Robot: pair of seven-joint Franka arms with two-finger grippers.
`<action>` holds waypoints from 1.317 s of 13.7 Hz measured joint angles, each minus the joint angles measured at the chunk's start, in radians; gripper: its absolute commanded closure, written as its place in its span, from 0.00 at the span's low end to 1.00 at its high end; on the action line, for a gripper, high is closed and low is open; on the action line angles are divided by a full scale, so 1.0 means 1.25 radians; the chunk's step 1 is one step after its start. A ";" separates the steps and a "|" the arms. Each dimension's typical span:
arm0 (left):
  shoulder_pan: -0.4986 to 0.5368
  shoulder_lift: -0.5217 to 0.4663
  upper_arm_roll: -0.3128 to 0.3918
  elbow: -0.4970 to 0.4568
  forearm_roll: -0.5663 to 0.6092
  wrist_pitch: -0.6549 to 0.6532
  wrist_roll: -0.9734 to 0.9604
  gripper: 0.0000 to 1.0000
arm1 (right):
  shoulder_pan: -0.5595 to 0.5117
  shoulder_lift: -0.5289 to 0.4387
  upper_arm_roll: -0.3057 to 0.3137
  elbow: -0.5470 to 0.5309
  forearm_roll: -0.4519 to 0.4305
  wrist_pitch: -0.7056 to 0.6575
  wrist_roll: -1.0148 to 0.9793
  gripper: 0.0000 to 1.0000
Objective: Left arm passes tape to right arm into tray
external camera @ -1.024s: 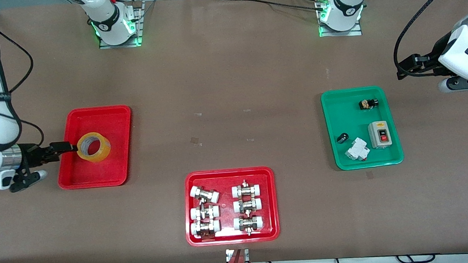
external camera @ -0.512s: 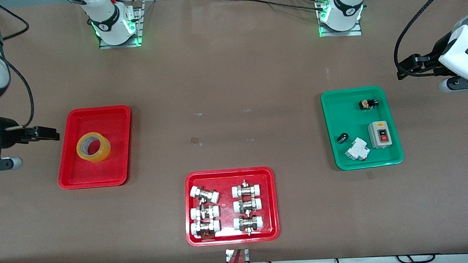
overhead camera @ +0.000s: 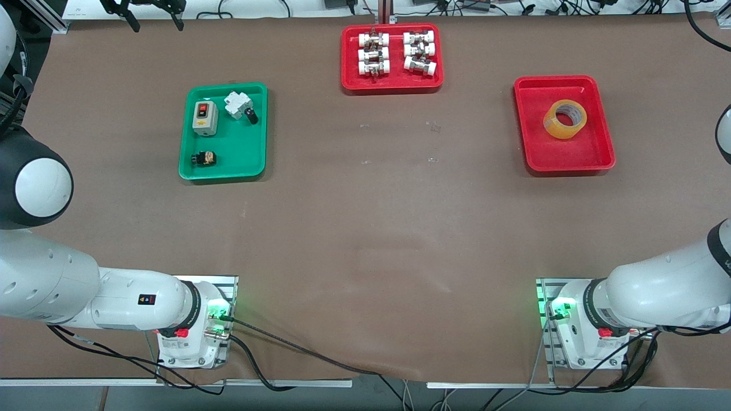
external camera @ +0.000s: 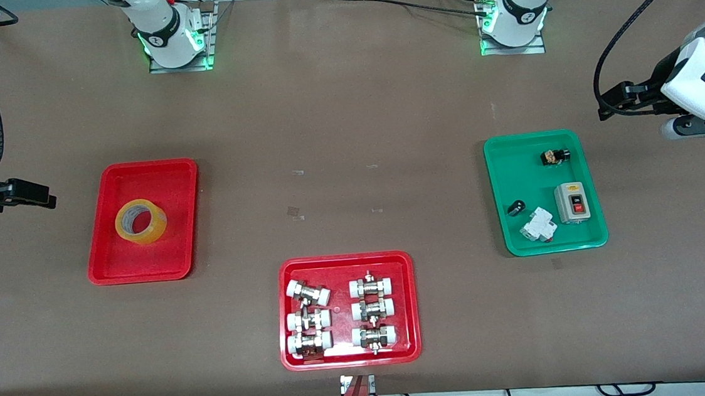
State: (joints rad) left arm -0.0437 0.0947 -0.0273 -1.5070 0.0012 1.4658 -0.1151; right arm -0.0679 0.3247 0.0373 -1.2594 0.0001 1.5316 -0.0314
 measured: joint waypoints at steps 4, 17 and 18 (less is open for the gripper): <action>0.001 0.000 0.000 0.000 0.000 0.000 0.002 0.00 | 0.082 -0.034 -0.083 -0.006 -0.007 0.056 0.000 0.00; 0.007 0.000 0.002 0.000 0.000 0.000 0.006 0.00 | 0.057 -0.202 -0.081 -0.264 -0.012 0.161 -0.010 0.00; 0.007 0.000 0.002 0.000 0.000 0.000 0.006 0.00 | 0.057 -0.228 -0.081 -0.298 -0.013 0.163 -0.012 0.00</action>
State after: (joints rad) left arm -0.0354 0.0948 -0.0254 -1.5066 0.0012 1.4662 -0.1082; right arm 0.0033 0.0402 -0.0641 -1.6315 -0.0161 1.7350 -0.0461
